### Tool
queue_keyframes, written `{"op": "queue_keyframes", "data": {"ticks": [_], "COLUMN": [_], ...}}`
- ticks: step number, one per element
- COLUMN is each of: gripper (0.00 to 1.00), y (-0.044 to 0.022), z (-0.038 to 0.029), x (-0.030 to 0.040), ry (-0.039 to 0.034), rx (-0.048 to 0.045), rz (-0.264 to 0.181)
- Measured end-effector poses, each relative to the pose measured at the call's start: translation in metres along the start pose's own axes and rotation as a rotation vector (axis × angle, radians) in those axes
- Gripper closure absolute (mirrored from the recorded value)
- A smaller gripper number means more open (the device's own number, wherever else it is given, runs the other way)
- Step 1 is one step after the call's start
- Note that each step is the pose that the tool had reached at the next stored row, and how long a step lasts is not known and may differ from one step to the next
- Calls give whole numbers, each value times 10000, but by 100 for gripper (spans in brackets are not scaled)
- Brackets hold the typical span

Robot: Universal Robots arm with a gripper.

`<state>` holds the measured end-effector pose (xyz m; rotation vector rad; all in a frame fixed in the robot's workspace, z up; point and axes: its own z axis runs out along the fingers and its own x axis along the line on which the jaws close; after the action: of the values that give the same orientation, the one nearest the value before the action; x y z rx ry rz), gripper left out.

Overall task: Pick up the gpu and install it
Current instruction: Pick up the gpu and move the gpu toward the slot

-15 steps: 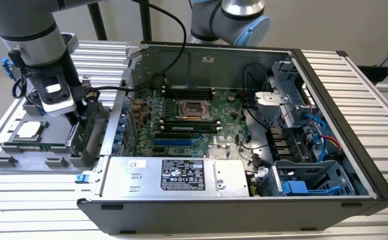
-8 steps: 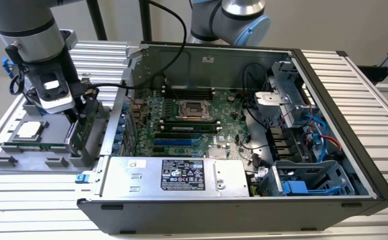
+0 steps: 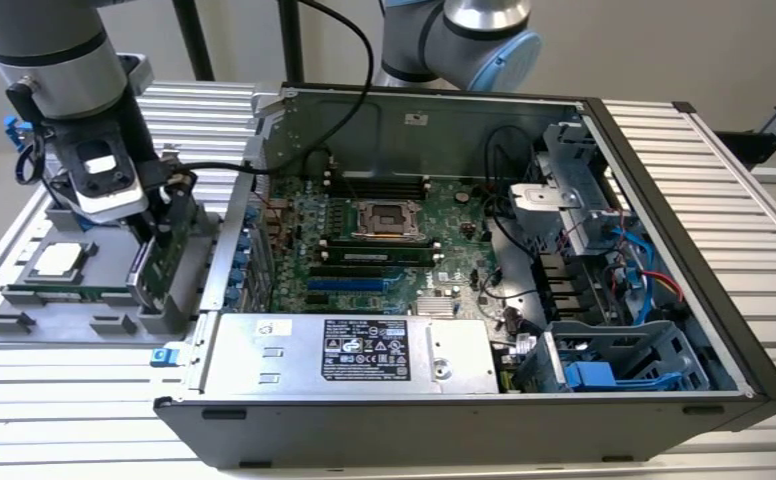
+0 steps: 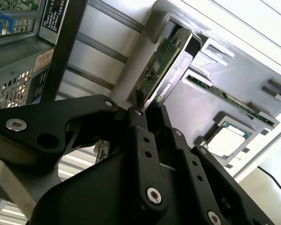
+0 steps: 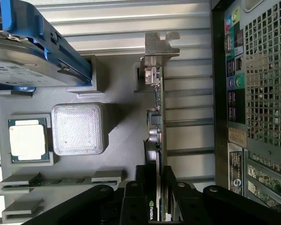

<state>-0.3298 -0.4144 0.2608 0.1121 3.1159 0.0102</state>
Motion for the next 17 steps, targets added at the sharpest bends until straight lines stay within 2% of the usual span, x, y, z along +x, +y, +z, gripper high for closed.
{"op": "queue_keyframes", "data": {"ticks": [9, 17], "gripper": [100, 100], "y": [0, 0], "z": [-17, -59], "x": [0, -1], "ry": [2, -1], "rx": [2, -1], "rz": [0, -2]}}
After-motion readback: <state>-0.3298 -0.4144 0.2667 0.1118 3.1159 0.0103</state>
